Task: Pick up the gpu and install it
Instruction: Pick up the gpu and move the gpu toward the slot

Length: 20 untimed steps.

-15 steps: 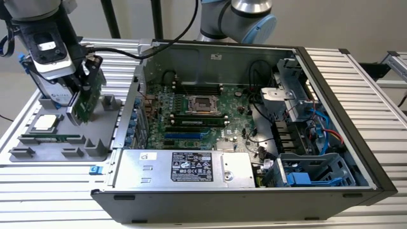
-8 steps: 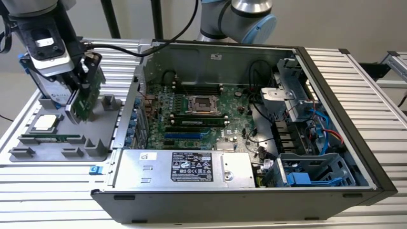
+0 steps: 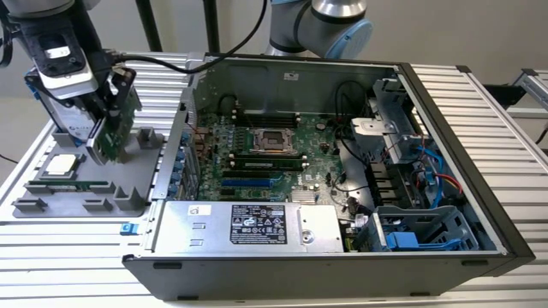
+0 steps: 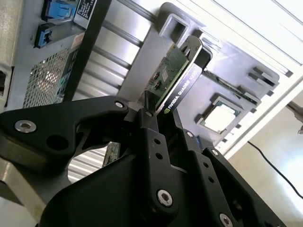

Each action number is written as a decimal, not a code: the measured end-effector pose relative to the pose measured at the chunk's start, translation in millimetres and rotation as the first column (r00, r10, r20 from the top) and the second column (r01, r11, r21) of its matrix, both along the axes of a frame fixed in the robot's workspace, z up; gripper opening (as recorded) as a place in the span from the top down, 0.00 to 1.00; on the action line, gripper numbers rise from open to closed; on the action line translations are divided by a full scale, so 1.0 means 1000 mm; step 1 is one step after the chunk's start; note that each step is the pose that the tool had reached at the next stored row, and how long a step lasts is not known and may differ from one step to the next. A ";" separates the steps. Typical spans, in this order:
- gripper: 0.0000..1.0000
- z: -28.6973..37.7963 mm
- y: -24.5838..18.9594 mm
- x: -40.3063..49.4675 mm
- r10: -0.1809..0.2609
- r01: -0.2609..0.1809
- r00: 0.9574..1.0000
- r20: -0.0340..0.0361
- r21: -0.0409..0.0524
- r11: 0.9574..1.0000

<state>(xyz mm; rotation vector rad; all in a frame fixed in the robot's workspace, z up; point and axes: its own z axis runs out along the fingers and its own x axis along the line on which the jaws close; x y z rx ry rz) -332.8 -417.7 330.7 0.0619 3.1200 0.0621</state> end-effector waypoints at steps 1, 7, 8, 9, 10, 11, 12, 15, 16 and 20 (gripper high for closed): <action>1.00 0.0005 0.0000 0.0000 0.000 0.000 1.000 0.000 0.000 1.000; 1.00 0.0040 0.0000 0.0000 0.000 0.000 1.000 0.000 0.000 1.000; 1.00 0.0045 0.0000 0.0000 0.000 0.000 1.000 0.000 0.000 1.000; 1.00 0.0050 0.0000 0.0000 0.000 0.000 1.000 0.000 0.000 1.000; 1.00 0.0054 0.0000 0.0000 0.000 0.000 1.000 0.000 0.000 1.000; 1.00 0.0059 0.0000 0.0000 0.000 0.000 1.000 0.000 0.000 1.000; 1.00 0.0064 0.0000 0.0001 0.000 0.000 1.000 0.000 0.000 1.000; 1.00 0.0079 0.0000 0.0001 0.000 0.000 1.000 0.000 0.000 1.000; 1.00 0.0085 0.0000 0.0001 0.000 0.000 1.000 0.000 0.000 1.000; 1.00 0.0103 0.0001 -0.0001 0.000 0.000 1.000 0.000 0.000 1.000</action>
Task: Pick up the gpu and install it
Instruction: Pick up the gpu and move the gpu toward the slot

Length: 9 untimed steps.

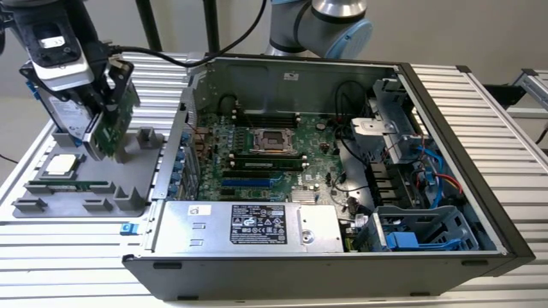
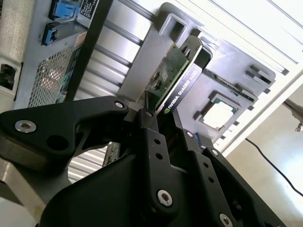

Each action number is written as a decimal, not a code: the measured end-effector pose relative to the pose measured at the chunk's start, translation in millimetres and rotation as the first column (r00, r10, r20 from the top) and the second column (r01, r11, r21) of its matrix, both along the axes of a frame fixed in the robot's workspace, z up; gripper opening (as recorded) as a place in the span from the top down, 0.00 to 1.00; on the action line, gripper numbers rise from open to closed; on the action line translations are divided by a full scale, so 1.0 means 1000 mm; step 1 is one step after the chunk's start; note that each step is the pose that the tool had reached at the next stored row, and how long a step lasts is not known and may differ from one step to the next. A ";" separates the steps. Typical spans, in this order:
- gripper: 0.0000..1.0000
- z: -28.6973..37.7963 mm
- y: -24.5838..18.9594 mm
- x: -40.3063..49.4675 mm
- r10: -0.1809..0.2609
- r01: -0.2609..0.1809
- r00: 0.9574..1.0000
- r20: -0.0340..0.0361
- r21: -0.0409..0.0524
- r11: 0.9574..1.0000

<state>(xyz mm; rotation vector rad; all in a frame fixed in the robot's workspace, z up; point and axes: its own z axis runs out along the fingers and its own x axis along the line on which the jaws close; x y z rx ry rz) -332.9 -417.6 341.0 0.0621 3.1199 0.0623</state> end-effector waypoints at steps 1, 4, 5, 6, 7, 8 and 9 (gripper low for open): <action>1.00 0.0005 0.0000 0.0000 0.000 0.000 1.000 0.000 0.000 1.000; 1.00 0.0017 0.0000 0.0000 0.000 0.000 1.000 0.000 0.000 1.000; 1.00 0.0021 -0.0001 0.0001 0.000 0.000 1.000 0.000 0.000 1.000; 1.00 0.0024 -0.0001 0.0001 0.000 0.000 1.000 0.000 0.000 1.000; 1.00 0.0028 -0.0001 0.0001 0.000 0.000 1.000 0.000 0.000 1.000; 1.00 0.0032 0.0000 0.0001 0.000 0.000 1.000 0.000 0.000 1.000; 1.00 0.0035 -0.0001 0.0001 0.000 0.000 1.000 0.000 0.000 1.000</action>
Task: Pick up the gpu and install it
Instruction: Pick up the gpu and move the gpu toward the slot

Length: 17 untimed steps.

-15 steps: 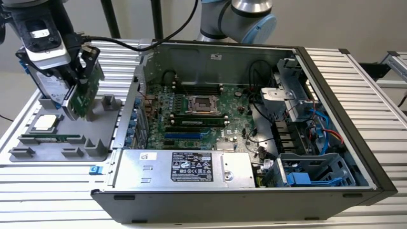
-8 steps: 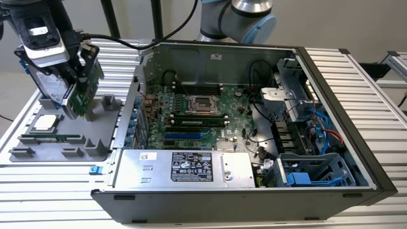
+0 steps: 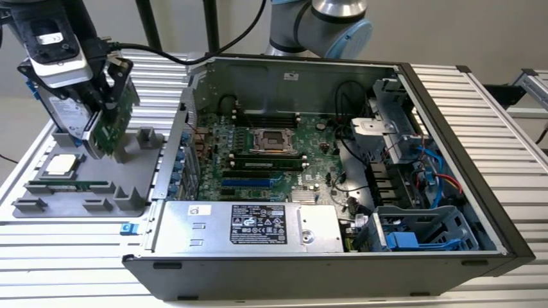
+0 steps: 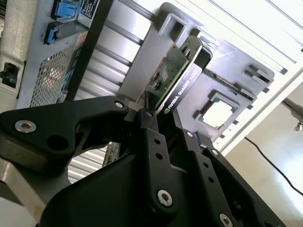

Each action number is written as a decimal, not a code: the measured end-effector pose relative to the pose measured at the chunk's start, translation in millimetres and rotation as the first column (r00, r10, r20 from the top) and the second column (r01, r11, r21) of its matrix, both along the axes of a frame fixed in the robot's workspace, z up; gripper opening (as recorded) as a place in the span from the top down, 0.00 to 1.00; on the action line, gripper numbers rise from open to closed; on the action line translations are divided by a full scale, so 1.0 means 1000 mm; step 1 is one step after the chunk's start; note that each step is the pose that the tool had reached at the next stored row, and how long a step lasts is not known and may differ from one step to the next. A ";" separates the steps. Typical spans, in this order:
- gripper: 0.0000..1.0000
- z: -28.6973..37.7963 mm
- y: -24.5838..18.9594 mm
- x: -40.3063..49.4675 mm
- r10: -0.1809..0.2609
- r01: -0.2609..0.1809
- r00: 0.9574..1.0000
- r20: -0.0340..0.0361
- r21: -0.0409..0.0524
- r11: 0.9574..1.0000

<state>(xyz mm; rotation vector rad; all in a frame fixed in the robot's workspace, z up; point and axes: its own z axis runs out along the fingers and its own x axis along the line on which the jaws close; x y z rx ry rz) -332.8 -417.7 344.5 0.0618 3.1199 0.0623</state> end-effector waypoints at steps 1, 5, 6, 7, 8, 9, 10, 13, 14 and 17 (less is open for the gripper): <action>1.00 0.0003 0.0000 0.0000 0.000 0.000 1.000 0.000 0.000 1.000; 1.00 0.0015 0.0000 0.0000 0.000 0.000 1.000 0.000 0.000 1.000; 1.00 0.0018 0.0000 0.0000 0.000 0.000 1.000 0.000 0.000 1.000; 1.00 0.0020 0.0000 0.0000 0.000 0.000 1.000 0.000 0.000 1.000; 1.00 0.0023 0.0000 0.0000 0.000 0.000 1.000 0.000 0.000 1.000; 1.00 0.0025 0.0000 0.0000 0.000 0.000 1.000 0.000 0.000 1.000; 1.00 0.0028 0.0000 0.0000 0.000 0.000 1.000 0.000 0.000 1.000; 1.00 0.0034 0.0000 0.0000 0.000 0.000 1.000 0.000 0.000 1.000; 1.00 0.0036 0.0000 0.0000 0.000 0.000 1.000 0.000 0.000 1.000; 1.00 0.0042 0.0000 0.0000 0.000 0.000 1.000 0.000 0.000 1.000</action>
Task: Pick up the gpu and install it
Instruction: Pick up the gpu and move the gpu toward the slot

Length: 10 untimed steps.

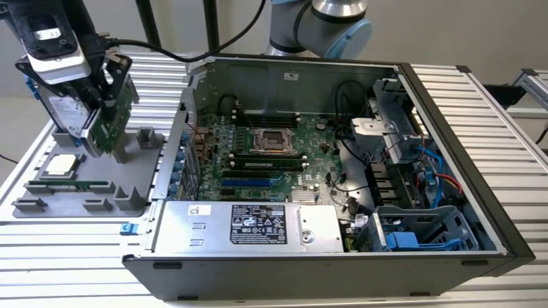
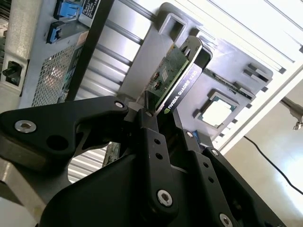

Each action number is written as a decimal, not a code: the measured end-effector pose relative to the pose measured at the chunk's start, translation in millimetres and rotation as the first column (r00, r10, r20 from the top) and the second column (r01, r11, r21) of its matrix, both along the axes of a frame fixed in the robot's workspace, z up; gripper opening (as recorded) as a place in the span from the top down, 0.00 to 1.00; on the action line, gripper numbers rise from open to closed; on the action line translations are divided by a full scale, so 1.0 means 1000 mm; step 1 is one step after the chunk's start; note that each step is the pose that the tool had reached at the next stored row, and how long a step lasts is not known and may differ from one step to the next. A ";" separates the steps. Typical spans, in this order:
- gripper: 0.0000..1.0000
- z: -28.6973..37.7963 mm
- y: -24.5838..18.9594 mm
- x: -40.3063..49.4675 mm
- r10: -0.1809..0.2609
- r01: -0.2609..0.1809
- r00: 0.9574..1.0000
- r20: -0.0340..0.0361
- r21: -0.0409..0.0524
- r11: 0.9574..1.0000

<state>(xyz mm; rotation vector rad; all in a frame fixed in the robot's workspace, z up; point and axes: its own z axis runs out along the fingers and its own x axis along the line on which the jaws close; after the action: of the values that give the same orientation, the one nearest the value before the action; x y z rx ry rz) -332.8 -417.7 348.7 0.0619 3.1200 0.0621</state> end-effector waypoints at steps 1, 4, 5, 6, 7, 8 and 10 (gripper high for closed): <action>1.00 0.0003 0.0000 0.0000 0.000 0.000 1.000 0.000 0.000 1.000; 1.00 0.0012 0.0000 0.0000 0.000 0.000 1.000 0.000 0.000 1.000; 1.00 0.0016 0.0000 0.0000 0.000 0.000 1.000 0.000 0.000 1.000; 1.00 0.0020 0.0000 0.0000 0.000 0.000 1.000 0.000 0.000 1.000; 1.00 0.0024 0.0000 0.0000 0.000 0.000 1.000 0.000 0.000 1.000; 1.00 0.0028 0.0000 0.0000 0.000 0.000 1.000 0.000 0.000 1.000; 1.00 0.0038 0.0000 0.0000 0.000 0.000 1.000 0.000 0.000 1.000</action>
<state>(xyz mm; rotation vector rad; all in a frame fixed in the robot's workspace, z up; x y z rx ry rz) -332.8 -417.7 352.5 0.0619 3.1200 0.0622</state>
